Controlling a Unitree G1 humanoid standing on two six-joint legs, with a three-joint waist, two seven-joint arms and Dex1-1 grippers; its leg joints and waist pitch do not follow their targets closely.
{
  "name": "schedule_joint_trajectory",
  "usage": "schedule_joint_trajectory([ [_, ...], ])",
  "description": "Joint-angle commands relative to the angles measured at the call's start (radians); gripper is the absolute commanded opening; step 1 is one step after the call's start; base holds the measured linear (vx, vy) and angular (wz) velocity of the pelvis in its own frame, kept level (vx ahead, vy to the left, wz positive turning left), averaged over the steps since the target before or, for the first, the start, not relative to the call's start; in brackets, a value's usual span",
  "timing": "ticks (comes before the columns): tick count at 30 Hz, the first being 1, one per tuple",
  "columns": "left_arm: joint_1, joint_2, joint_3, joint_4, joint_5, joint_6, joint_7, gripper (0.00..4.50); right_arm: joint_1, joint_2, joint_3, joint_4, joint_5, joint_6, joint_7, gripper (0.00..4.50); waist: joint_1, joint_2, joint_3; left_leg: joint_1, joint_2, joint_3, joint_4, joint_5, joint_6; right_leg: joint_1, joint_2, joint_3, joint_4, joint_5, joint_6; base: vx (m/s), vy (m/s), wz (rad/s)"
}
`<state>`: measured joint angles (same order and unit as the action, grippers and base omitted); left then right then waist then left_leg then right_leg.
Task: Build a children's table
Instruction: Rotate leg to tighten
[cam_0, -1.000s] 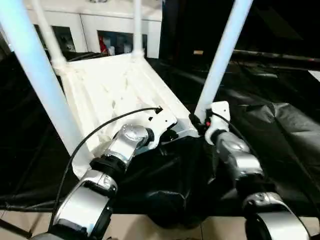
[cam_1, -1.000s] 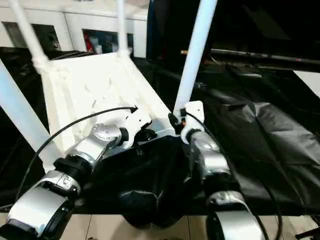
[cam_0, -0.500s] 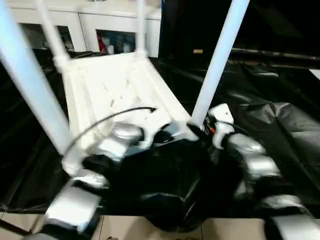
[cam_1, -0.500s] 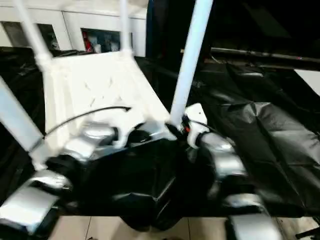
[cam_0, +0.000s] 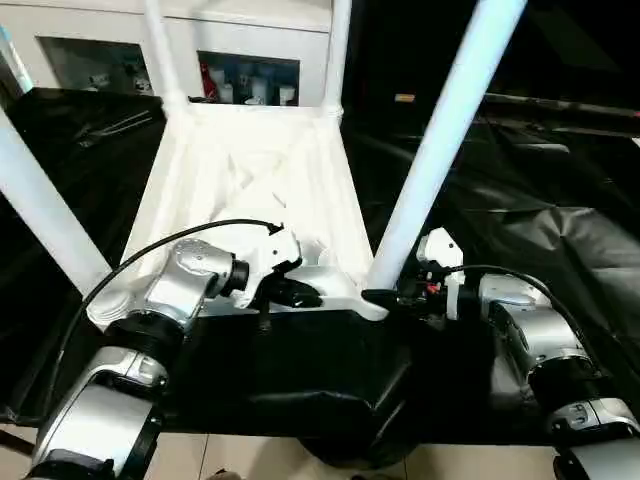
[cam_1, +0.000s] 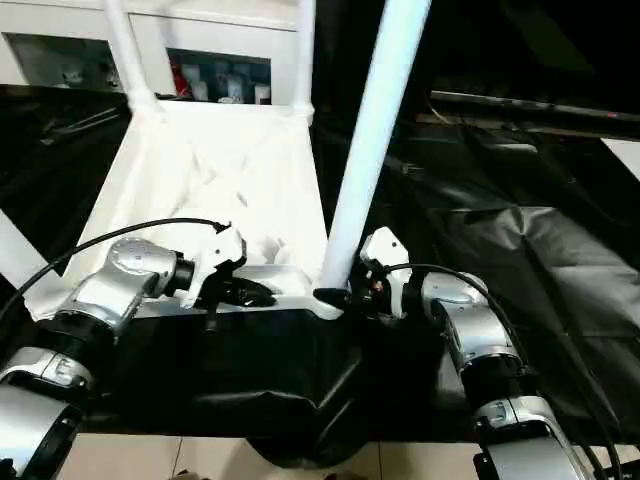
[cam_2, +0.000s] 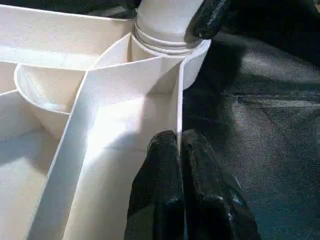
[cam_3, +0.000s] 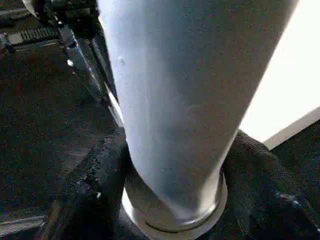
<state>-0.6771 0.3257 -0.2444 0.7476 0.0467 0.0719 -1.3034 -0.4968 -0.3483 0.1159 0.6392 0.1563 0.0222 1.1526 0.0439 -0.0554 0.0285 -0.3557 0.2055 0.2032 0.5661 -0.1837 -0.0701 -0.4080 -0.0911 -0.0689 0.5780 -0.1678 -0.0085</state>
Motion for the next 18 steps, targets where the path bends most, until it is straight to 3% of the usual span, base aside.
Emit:
schedule_joint_trajectory([
  [1, 0.025, -0.019, -0.017, -0.001, -0.026, 0.009, -0.026, 0.00, 0.012, -0.007, 0.005, -0.021, 0.015, 0.022, 0.024, 2.60, 0.007, -0.004, -0.048, 0.004, 0.036, -0.006, -0.055, -0.175, 0.090, 0.051, -0.051, 0.040, -0.043, -0.131, -0.261, 0.000, 0.000, 0.00],
  [6, 0.027, -0.025, -0.011, -0.005, -0.021, 0.009, -0.002, 0.00, 0.016, 0.005, 0.001, -0.021, 0.024, 0.038, 0.029, 2.28, 0.012, -0.005, -0.048, 0.006, 0.037, -0.007, -0.057, -0.184, 0.071, 0.049, -0.051, 0.040, -0.046, -0.173, -0.242, 0.000, 0.000, 0.00],
  [10, 0.007, -0.063, 0.005, 0.033, 0.002, 0.006, 0.121, 0.00, 0.024, 0.049, -0.027, 0.002, 0.021, 0.040, -0.083, 2.11, 0.010, -0.006, -0.045, 0.007, 0.035, -0.010, -0.059, -0.203, 0.062, 0.046, -0.053, 0.042, -0.052, -0.202, -0.232, 0.000, 0.000, 0.00],
  [13, -0.010, -0.088, 0.011, 0.058, 0.016, 0.013, 0.195, 0.00, 0.026, 0.079, -0.041, 0.019, 0.014, 0.049, -0.164, 2.07, 0.004, -0.009, -0.041, 0.010, 0.030, -0.013, -0.063, -0.251, 0.040, 0.042, -0.055, 0.042, -0.066, -0.317, -0.196, 0.000, 0.000, 0.00],
  [15, -0.045, -0.148, 0.021, 0.113, 0.047, 0.023, 0.363, 0.00, 0.031, 0.148, -0.055, 0.056, -0.015, 0.062, -0.335, 2.06, 0.001, -0.011, -0.039, 0.011, 0.030, -0.015, -0.064, -0.273, 0.030, 0.037, -0.055, 0.042, -0.074, -0.388, -0.164, 0.000, 0.000, 0.00],
  [16, -0.045, -0.148, 0.021, 0.113, 0.047, 0.023, 0.363, 0.00, 0.031, 0.148, -0.055, 0.056, -0.015, 0.062, -0.335, 2.06, -0.001, -0.010, -0.037, 0.012, 0.029, -0.015, -0.066, -0.281, 0.025, 0.034, -0.053, 0.042, -0.077, -0.405, -0.158, 0.000, 0.000, 0.00],
  [17, -0.060, -0.178, 0.027, 0.135, 0.055, 0.032, 0.437, 0.00, 0.029, 0.183, -0.060, 0.075, -0.034, 0.066, -0.422, 2.05, -0.002, -0.008, -0.039, 0.014, 0.028, -0.018, -0.065, -0.298, 0.019, 0.035, -0.056, 0.040, -0.081, -0.442, -0.147, 0.000, 0.000, 0.00],
  [18, -0.074, -0.209, 0.033, 0.154, 0.062, 0.046, 0.502, 0.00, 0.021, 0.217, -0.068, 0.100, -0.051, 0.081, -0.512, 2.04, -0.010, -0.004, -0.035, 0.015, 0.029, -0.018, -0.068, -0.310, 0.007, 0.028, -0.053, 0.041, -0.085, -0.457, -0.137, 0.000, 0.000, 0.00],
])
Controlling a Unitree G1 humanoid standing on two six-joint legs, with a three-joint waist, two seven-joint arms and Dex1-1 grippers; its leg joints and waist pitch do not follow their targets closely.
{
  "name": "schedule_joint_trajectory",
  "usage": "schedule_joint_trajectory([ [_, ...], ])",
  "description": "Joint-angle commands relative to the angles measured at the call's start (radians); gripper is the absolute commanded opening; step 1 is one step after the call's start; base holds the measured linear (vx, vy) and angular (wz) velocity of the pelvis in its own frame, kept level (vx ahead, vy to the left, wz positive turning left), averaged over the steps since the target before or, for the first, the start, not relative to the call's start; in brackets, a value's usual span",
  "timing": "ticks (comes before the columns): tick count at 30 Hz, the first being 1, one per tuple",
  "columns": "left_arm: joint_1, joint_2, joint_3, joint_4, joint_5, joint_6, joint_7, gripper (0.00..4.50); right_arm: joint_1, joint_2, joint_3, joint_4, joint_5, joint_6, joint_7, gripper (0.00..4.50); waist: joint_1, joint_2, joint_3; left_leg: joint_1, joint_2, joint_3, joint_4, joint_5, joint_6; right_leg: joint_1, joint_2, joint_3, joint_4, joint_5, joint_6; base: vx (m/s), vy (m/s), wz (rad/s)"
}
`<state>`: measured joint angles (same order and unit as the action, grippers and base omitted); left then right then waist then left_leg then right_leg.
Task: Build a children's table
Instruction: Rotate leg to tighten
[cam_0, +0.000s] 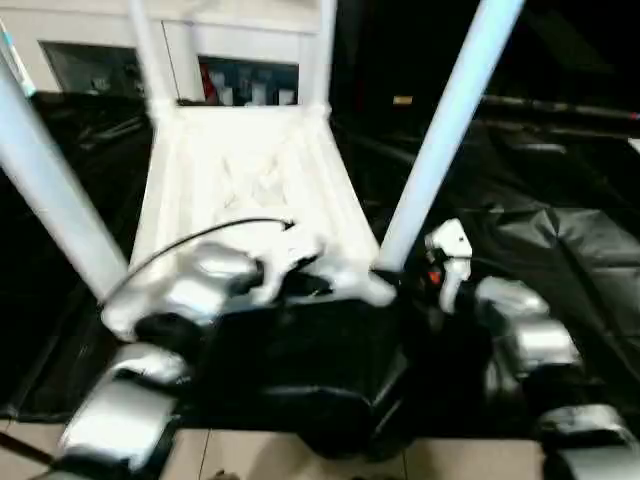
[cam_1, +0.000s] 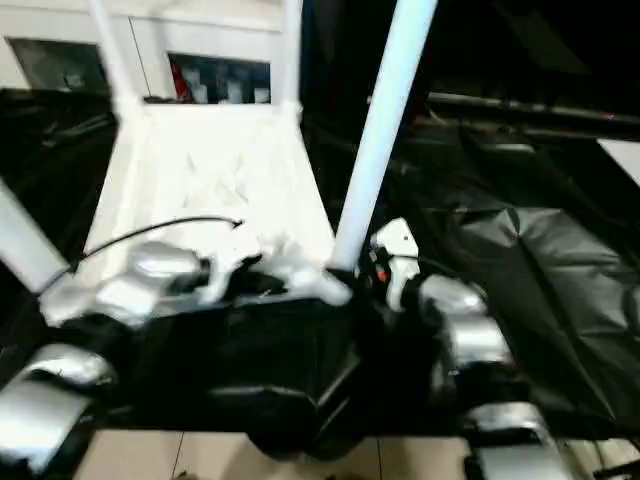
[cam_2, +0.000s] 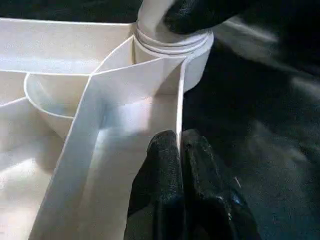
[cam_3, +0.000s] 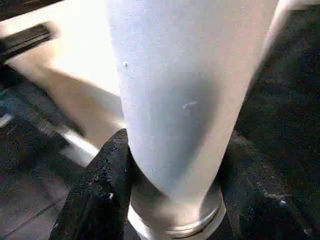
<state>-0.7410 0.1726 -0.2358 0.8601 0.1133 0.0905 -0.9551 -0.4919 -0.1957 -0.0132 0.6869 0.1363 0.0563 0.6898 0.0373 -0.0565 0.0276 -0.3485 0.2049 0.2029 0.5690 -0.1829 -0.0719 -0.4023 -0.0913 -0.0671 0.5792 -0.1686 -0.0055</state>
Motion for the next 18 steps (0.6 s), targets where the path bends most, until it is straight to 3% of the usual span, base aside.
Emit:
schedule_joint_trajectory([
  [1, -0.023, -0.085, 0.027, 0.055, 0.002, 0.038, 0.213, 0.00, 0.004, 0.098, 0.052, 0.080, -0.048, 0.055, -0.142, 2.04, -0.006, -0.005, -0.035, 0.008, 0.028, -0.020, -0.071, -0.320, 0.003, 0.023, -0.053, 0.037, -0.087, -0.474, -0.134, 0.000, 0.000, 0.00],
  [2, -0.032, -0.114, 0.026, 0.066, 0.009, 0.044, 0.257, 0.00, -0.011, 0.129, 0.043, 0.107, -0.059, 0.056, -0.221, 2.04, -0.008, -0.006, -0.037, 0.009, 0.026, -0.023, -0.070, -0.329, -0.001, 0.025, -0.054, 0.034, -0.091, -0.505, -0.122, 0.000, 0.000, 0.00],
  [3, -0.037, -0.138, 0.022, 0.072, 0.014, 0.048, 0.282, 0.00, -0.027, 0.156, 0.034, 0.130, -0.065, 0.058, -0.286, 2.03, -0.009, 0.002, -0.036, 0.011, 0.026, -0.023, -0.071, -0.332, 0.001, 0.021, -0.055, 0.036, -0.095, -0.509, -0.117, 0.000, 0.000, 0.00],
  [8, -0.038, -0.197, -0.008, 0.075, 0.025, 0.034, 0.271, 0.00, -0.079, 0.216, 0.046, 0.169, -0.097, 0.012, -0.368, 2.03, -0.013, -0.001, -0.041, 0.005, 0.024, -0.024, -0.073, -0.350, 0.013, 0.022, -0.051, 0.035, -0.096, -0.470, -0.105, 0.000, 0.000, 0.00],
  [9, -0.038, -0.197, -0.010, 0.075, 0.025, 0.032, 0.267, 0.00, -0.080, 0.216, 0.046, 0.169, -0.096, 0.005, -0.361, 2.03, -0.013, -0.004, -0.041, 0.003, 0.024, -0.023, -0.072, -0.346, 0.016, 0.023, -0.050, 0.035, -0.094, -0.458, -0.106, 0.000, 0.000, 0.00],
  [10, -0.038, -0.195, -0.013, 0.076, 0.026, 0.026, 0.255, 0.00, -0.082, 0.214, 0.040, 0.167, -0.092, -0.016, -0.338, 2.57, -0.012, -0.004, -0.041, 0.003, 0.024, -0.023, -0.073, -0.343, 0.019, 0.024, -0.050, 0.035, -0.092, -0.450, -0.109, 0.000, 0.000, 0.00],
  [11, -0.035, -0.185, -0.017, 0.073, 0.028, 0.015, 0.241, 0.00, -0.080, 0.209, 0.032, 0.156, -0.075, -0.023, -0.295, 2.71, -0.011, -0.004, -0.041, 0.002, 0.024, -0.022, -0.072, -0.341, 0.025, 0.024, -0.051, 0.036, -0.092, -0.442, -0.114, 0.000, 0.000, 0.00],
  [13, -0.033, -0.176, -0.021, 0.071, 0.030, 0.004, 0.232, 0.00, -0.078, 0.202, 0.031, 0.149, -0.064, -0.033, -0.261, 2.71, -0.010, -0.005, -0.041, 0.002, 0.025, -0.021, -0.072, -0.336, 0.033, 0.025, -0.051, 0.036, -0.090, -0.424, -0.122, 0.000, 0.000, 0.00],
  [15, -0.027, -0.154, -0.022, 0.067, 0.029, -0.004, 0.203, 0.00, -0.073, 0.177, 0.041, 0.135, -0.057, -0.051, -0.189, 3.00, -0.009, -0.006, -0.042, -0.001, 0.026, -0.021, -0.071, -0.327, 0.042, 0.029, -0.051, 0.036, -0.087, -0.405, -0.131, 0.000, 0.000, 0.00],
  [18, -0.013, -0.106, -0.019, 0.049, 0.015, -0.020, 0.119, 0.00, -0.052, 0.098, 0.080, 0.098, -0.057, -0.056, -0.019, 3.19, -0.004, -0.008, -0.042, -0.004, 0.026, -0.018, -0.068, -0.301, 0.062, 0.035, -0.053, 0.037, -0.084, -0.375, -0.148, 0.000, 0.000, 0.00],
])
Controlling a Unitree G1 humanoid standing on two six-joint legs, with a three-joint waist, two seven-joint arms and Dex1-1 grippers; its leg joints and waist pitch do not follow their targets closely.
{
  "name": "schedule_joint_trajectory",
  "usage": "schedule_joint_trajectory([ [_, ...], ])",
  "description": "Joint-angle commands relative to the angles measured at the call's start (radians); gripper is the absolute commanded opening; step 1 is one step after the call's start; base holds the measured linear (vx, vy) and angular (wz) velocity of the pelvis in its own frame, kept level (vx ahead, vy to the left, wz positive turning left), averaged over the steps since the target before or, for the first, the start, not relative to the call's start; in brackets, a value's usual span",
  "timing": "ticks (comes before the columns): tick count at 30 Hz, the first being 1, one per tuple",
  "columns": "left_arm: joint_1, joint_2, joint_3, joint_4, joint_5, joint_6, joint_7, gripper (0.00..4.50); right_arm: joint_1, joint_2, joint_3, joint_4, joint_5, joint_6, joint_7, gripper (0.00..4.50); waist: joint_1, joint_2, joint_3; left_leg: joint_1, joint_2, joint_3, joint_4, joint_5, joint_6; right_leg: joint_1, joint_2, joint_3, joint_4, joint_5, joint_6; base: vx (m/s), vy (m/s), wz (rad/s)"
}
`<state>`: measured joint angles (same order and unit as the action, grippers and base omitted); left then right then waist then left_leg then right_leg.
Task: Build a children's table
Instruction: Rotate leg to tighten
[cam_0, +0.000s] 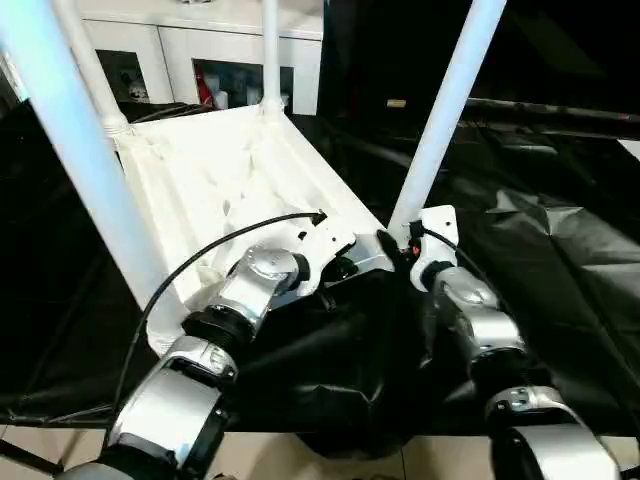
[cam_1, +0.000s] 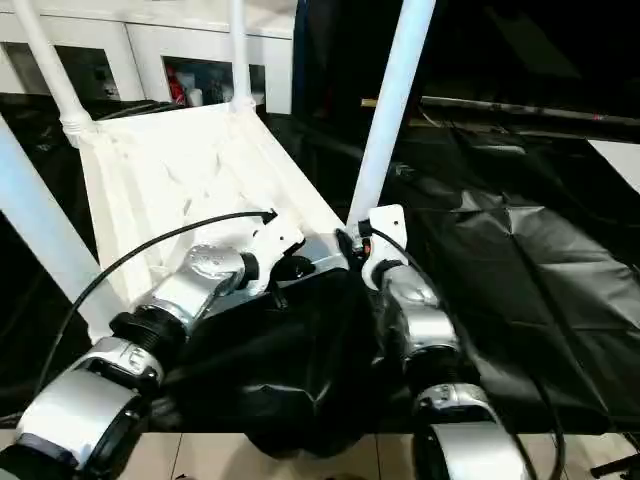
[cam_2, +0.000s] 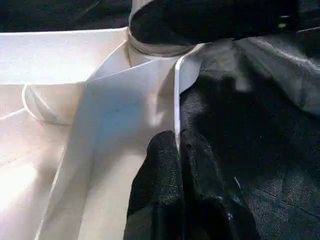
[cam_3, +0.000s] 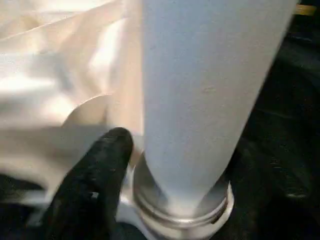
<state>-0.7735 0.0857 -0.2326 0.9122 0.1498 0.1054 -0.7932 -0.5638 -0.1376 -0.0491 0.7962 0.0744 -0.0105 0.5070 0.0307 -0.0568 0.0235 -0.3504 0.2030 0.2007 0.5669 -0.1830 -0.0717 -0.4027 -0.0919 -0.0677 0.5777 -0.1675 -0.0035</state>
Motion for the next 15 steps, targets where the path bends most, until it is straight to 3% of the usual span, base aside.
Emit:
schedule_joint_trajectory([
  [1, 0.022, -0.013, -0.022, -0.008, -0.025, -0.036, -0.058, 0.00, 0.024, 0.027, 0.122, -0.019, 0.006, 0.010, 0.190, 3.19, 0.002, -0.008, -0.038, -0.004, 0.029, -0.016, -0.067, -0.296, 0.066, 0.036, -0.053, 0.038, -0.082, -0.372, -0.150, 0.000, 0.000, 0.00],
  [5, 0.052, 0.053, -0.029, -0.047, -0.051, -0.044, -0.205, 0.00, 0.057, -0.079, 0.150, -0.090, 0.033, 0.008, 0.391, 3.19, 0.005, -0.010, -0.037, -0.005, 0.032, -0.015, -0.066, -0.268, 0.082, 0.037, -0.054, 0.039, -0.080, -0.362, -0.165, 0.000, 0.000, 0.00],
  [9, 0.102, 0.132, -0.066, -0.120, -0.080, -0.041, -0.414, 0.00, 0.091, -0.166, 0.175, -0.158, 0.064, 0.010, 0.589, 3.19, 0.005, -0.005, -0.037, -0.001, 0.037, -0.015, -0.068, -0.278, 0.079, 0.036, -0.054, 0.040, -0.073, -0.329, -0.194, 0.000, 0.000, 0.00],
  [15, 0.122, 0.168, -0.059, -0.148, -0.099, -0.021, -0.479, 0.00, 0.087, -0.192, 0.159, -0.160, 0.081, 0.020, 0.650, 3.19, 0.012, -0.002, -0.040, 0.005, 0.041, -0.010, -0.066, -0.250, 0.071, 0.037, -0.051, 0.041, -0.059, -0.226, -0.240, 0.000, 0.000, 0.00],
])
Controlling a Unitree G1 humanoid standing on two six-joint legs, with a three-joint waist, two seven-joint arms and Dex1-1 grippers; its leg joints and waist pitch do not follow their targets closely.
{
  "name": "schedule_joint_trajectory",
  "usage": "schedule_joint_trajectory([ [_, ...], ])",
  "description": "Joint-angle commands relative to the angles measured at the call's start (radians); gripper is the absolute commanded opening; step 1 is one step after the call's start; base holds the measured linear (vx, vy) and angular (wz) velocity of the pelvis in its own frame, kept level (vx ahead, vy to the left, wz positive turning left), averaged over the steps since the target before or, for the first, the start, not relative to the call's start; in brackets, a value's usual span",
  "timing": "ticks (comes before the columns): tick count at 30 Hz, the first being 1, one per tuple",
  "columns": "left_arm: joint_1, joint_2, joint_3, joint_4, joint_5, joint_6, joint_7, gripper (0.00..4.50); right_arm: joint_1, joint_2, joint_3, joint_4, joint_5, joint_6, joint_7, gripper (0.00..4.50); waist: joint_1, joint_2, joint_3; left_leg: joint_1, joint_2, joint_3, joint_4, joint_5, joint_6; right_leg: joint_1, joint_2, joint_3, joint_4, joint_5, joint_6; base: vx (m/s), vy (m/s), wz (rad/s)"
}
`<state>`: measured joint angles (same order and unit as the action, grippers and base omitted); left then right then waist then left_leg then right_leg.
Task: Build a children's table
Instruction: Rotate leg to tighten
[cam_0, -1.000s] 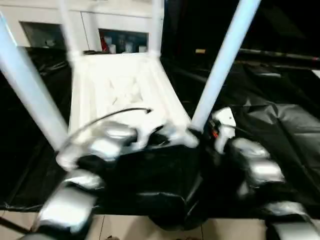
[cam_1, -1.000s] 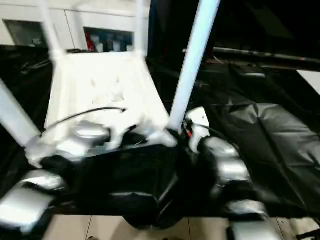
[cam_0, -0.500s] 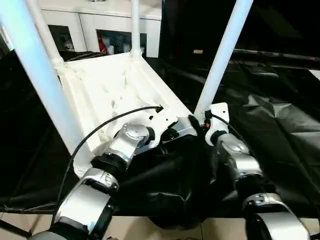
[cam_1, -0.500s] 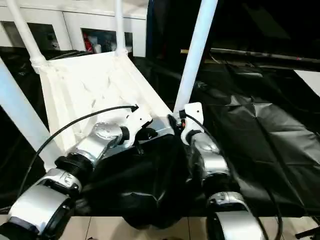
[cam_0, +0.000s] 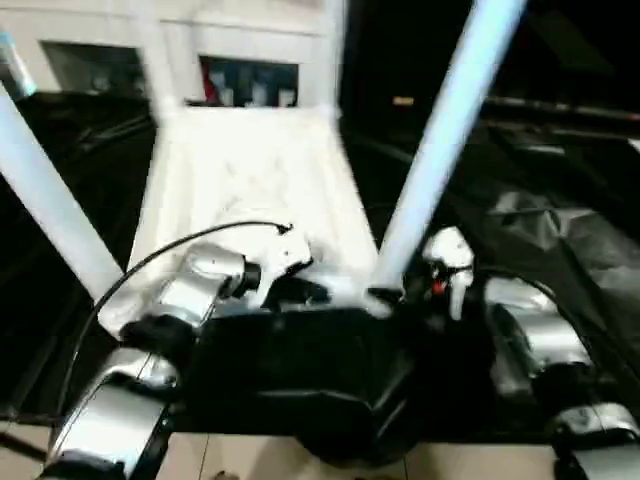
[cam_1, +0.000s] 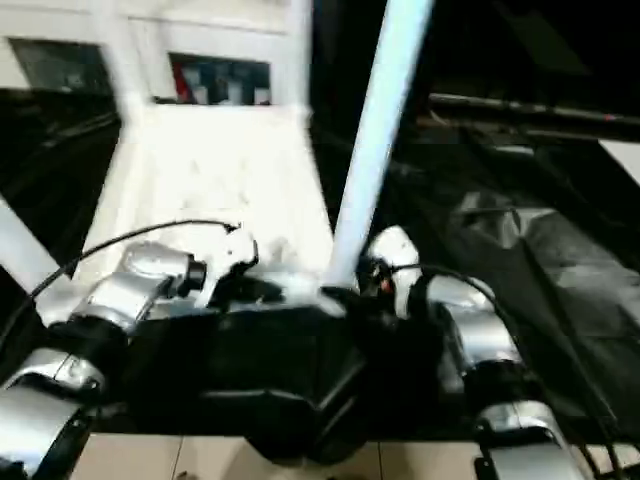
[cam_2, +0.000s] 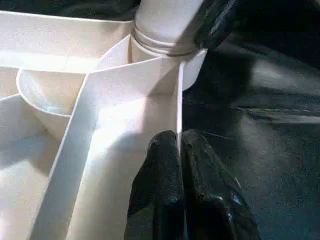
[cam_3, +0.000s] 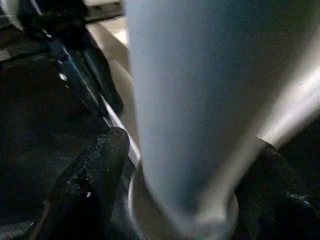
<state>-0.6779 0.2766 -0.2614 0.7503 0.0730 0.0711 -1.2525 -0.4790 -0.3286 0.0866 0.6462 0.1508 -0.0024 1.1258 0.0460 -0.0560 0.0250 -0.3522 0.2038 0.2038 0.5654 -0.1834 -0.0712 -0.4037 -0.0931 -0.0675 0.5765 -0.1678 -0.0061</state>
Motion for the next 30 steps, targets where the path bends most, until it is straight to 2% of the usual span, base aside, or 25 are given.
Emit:
schedule_joint_trajectory([
  [1, 0.033, -0.016, -0.029, 0.001, -0.028, 0.021, -0.034, 0.00, 0.002, -0.005, 0.022, -0.015, 0.015, 0.022, 0.048, 3.19, -0.002, -0.003, -0.042, 0.005, 0.040, -0.013, -0.065, -0.243, 0.071, 0.039, -0.049, 0.040, -0.056, -0.216, -0.239, 0.000, 0.000, 0.00],
  [4, 0.040, -0.011, -0.027, -0.011, -0.030, 0.026, -0.044, 0.00, 0.003, -0.008, 0.023, -0.019, 0.024, 0.036, 0.065, 3.04, 0.001, -0.005, -0.042, 0.002, 0.039, -0.011, -0.062, -0.227, 0.075, 0.044, -0.051, 0.040, -0.053, -0.205, -0.240, 0.000, 0.000, 0.00],
  [8, 0.052, -0.007, -0.019, -0.032, -0.031, 0.034, -0.039, 0.00, 0.010, -0.007, 0.033, -0.025, 0.027, 0.063, 0.093, 2.82, 0.008, -0.006, -0.041, 0.004, 0.039, -0.009, -0.061, -0.217, 0.072, 0.042, -0.051, 0.040, -0.054, -0.227, -0.231, 0.000, 0.000, 0.00],
  [9, 0.050, -0.011, -0.015, -0.030, -0.028, 0.035, -0.023, 0.00, 0.012, -0.005, 0.034, -0.024, 0.023, 0.063, 0.085, 2.60, 0.009, -0.008, -0.041, 0.004, 0.039, -0.009, -0.060, -0.212, 0.071, 0.042, -0.051, 0.040, -0.053, -0.225, -0.229, 0.000, 0.000, 0.00],
  [12, 0.038, -0.027, -0.003, -0.008, -0.014, 0.026, 0.043, 0.00, 0.017, 0.003, 0.036, -0.019, 0.008, 0.069, 0.047, 2.48, 0.010, -0.009, -0.041, 0.006, 0.038, -0.009, -0.061, -0.217, 0.066, 0.040, -0.051, 0.040, -0.056, -0.241, -0.221, 0.000, 0.000, 0.00],
  [13, 0.035, -0.031, 0.000, -0.002, -0.011, 0.028, 0.061, 0.00, 0.018, 0.006, 0.037, -0.015, 0.002, 0.067, 0.032, 2.32, 0.009, -0.009, -0.040, 0.005, 0.038, -0.010, -0.062, -0.221, 0.064, 0.039, -0.051, 0.040, -0.057, -0.250, -0.218, 0.000, 0.000, 0.00],
  [15, 0.015, -0.059, 0.017, 0.028, 0.006, 0.034, 0.163, 0.00, 0.017, 0.031, 0.030, 0.012, -0.030, 0.076, -0.069, 2.21, 0.007, -0.009, -0.036, 0.007, 0.036, -0.013, -0.064, -0.258, 0.048, 0.035, -0.054, 0.041, -0.066, -0.325, -0.194, 0.000, 0.000, 0.00],
  [16, 0.015, -0.059, 0.017, 0.028, 0.006, 0.034, 0.163, 0.00, 0.017, 0.031, 0.030, 0.012, -0.030, 0.076, -0.069, 2.21, 0.006, -0.010, -0.035, 0.007, 0.035, -0.014, -0.066, -0.270, 0.042, 0.034, -0.053, 0.041, -0.070, -0.353, -0.182, 0.000, 0.000, 0.00],
  [17, -0.005, -0.096, 0.034, 0.053, 0.016, 0.048, 0.263, 0.00, 0.014, 0.068, 0.013, 0.043, -0.045, 0.086, -0.184, 2.17, 0.004, -0.012, -0.034, 0.007, 0.033, -0.017, -0.067, -0.292, 0.034, 0.035, -0.055, 0.040, -0.076, -0.410, -0.162, 0.000, 0.000, 0.00],
  [19, -0.020, -0.126, 0.047, 0.073, 0.020, 0.060, 0.341, 0.00, 0.010, 0.098, -0.004, 0.065, -0.055, 0.108, -0.281, 2.01, -0.001, -0.009, -0.032, 0.012, 0.033, -0.018, -0.068, -0.311, 0.018, 0.026, -0.054, 0.041, -0.083, -0.451, -0.146, 0.000, 0.000, 0.00],
  [21, -0.041, -0.173, 0.060, 0.100, 0.029, 0.071, 0.448, 0.00, 0.002, 0.147, -0.034, 0.094, -0.059, 0.125, -0.417, 1.98, -0.007, -0.013, -0.034, 0.012, 0.029, -0.021, -0.067, -0.319, 0.012, 0.024, -0.053, 0.039, -0.087, -0.491, -0.125, 0.000, 0.000, 0.00],
  [25, -0.058, -0.241, 0.052, 0.120, 0.045, 0.088, 0.540, 0.00, -0.026, 0.235, -0.092, 0.145, -0.053, 0.162, -0.651, 1.95, -0.016, -0.010, -0.035, 0.007, 0.027, -0.024, -0.069, -0.321, 0.015, 0.025, -0.052, 0.036, -0.092, -0.510, -0.107, 0.000, 0.000, 0.00],
  [27, -0.060, -0.273, 0.038, 0.122, 0.053, 0.086, 0.556, 0.00, -0.044, 0.268, -0.091, 0.168, -0.063, 0.171, -0.717, 1.95, -0.020, -0.006, -0.037, 0.009, 0.028, -0.023, -0.069, -0.326, 0.018, 0.023, -0.050, 0.037, -0.093, -0.486, -0.107, 0.000, 0.000, 0.00],
  [30, -0.062, -0.315, 0.017, 0.127, 0.063, 0.079, 0.555, 0.00, -0.075, 0.326, -0.086, 0.188, -0.088, 0.146, -0.781, 1.95, -0.021, -0.005, -0.037, 0.006, 0.027, -0.022, -0.070, -0.327, 0.019, 0.023, -0.049, 0.038, -0.091, -0.464, -0.110, 0.000, 0.000, 0.00],
])
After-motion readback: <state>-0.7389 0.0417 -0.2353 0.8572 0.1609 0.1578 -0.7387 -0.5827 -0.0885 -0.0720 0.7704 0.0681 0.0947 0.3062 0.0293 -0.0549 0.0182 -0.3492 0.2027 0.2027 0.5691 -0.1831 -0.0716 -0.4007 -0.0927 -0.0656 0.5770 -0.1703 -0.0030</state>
